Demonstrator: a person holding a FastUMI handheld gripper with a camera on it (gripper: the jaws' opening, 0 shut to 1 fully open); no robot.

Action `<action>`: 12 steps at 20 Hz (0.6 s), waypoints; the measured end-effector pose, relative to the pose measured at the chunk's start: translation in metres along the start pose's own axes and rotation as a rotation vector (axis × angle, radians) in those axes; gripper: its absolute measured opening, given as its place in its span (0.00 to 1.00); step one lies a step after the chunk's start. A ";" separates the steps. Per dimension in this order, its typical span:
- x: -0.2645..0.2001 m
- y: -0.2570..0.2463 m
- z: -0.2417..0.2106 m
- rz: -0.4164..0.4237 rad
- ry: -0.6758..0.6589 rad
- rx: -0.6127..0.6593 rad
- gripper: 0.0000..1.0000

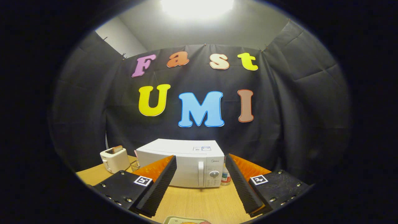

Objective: Open the microwave, put the food inside, and close the microwave door.

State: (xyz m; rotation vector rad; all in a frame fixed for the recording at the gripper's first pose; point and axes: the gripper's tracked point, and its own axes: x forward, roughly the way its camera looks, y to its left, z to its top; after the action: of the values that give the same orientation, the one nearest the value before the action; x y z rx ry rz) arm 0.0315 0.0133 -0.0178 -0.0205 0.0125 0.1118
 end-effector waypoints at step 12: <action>0.104 -0.011 -0.065 0.061 0.048 -0.017 0.99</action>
State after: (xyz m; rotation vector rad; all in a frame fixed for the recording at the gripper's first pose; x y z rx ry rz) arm 0.1351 0.0123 -0.0838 -0.0396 0.0606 0.1725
